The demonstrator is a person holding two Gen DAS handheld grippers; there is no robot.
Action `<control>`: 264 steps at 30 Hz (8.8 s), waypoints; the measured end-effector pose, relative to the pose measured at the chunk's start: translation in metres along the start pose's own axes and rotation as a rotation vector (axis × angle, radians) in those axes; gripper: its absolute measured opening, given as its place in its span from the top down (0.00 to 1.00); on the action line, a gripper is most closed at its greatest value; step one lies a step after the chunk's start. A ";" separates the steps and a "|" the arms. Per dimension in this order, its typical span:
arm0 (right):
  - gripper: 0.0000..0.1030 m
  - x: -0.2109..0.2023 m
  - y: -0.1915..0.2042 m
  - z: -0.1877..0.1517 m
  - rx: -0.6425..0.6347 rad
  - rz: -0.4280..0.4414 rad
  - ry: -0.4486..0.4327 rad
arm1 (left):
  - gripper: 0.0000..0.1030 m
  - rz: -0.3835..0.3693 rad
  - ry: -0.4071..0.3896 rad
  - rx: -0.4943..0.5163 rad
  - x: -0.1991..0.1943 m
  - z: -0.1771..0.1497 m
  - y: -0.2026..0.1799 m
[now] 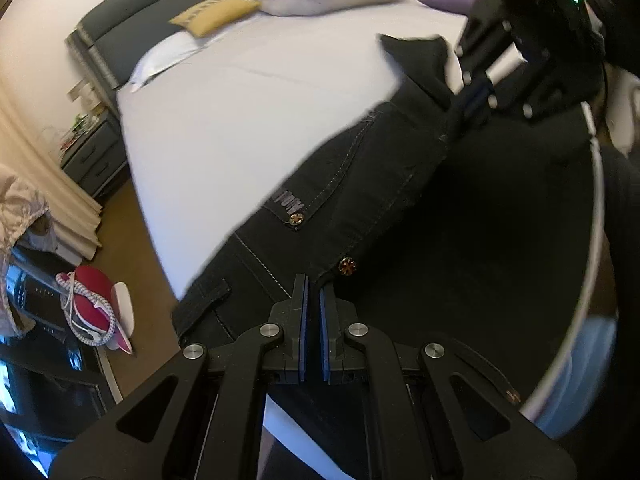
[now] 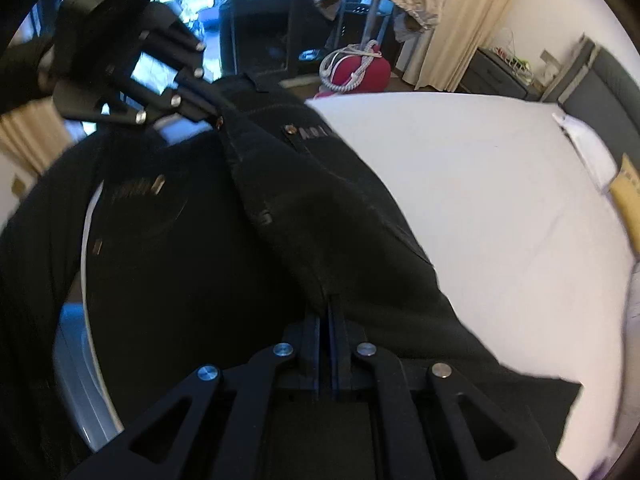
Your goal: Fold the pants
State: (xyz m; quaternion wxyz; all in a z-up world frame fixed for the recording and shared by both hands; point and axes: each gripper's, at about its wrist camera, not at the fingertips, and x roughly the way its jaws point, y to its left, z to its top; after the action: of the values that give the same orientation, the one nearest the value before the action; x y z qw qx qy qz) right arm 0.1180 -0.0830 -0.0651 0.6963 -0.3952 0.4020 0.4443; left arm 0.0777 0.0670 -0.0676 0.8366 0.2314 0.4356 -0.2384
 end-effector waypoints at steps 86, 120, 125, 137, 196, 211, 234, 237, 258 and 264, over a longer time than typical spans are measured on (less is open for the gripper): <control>0.32 0.023 -0.242 -0.136 1.313 -0.451 0.081 | 0.86 -0.260 0.091 -0.455 0.063 0.014 -0.125; 0.95 -0.125 -0.065 -0.516 2.304 -0.387 -0.728 | 0.86 -0.188 0.141 -0.411 0.062 0.015 -0.145; 0.90 -0.109 -0.044 -0.533 2.380 -0.337 -0.782 | 0.86 -0.160 0.162 -0.397 0.061 0.023 -0.150; 0.55 -0.100 -0.065 -0.500 2.339 -0.366 -0.782 | 0.86 -0.121 0.178 -0.395 0.061 0.030 -0.159; 0.42 -0.066 0.053 -0.350 2.067 0.303 -0.646 | 0.86 -0.146 0.091 -0.421 0.038 -0.007 -0.148; 0.43 -0.024 0.047 -0.322 2.057 0.423 -0.572 | 0.86 -0.143 0.079 -0.442 0.033 -0.014 -0.145; 0.82 -0.030 0.041 -0.377 2.131 0.305 -0.748 | 0.86 -0.150 0.090 -0.436 0.031 -0.011 -0.148; 0.93 -0.029 0.030 -0.397 2.171 0.281 -0.762 | 0.86 -0.146 0.092 -0.435 0.032 -0.012 -0.148; 0.99 -0.056 0.021 -0.479 2.333 0.058 -0.927 | 0.86 -0.138 0.101 -0.427 0.035 -0.011 -0.149; 0.99 -0.059 0.018 -0.483 2.325 0.024 -0.946 | 0.86 -0.135 0.106 -0.420 0.037 -0.009 -0.149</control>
State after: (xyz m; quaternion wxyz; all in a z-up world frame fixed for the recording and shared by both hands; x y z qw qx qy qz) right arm -0.0166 -0.5339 -0.1913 0.7040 0.6532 0.2703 -0.0681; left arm 0.0008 -0.0511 -0.1301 0.8247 0.0348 0.5332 -0.1853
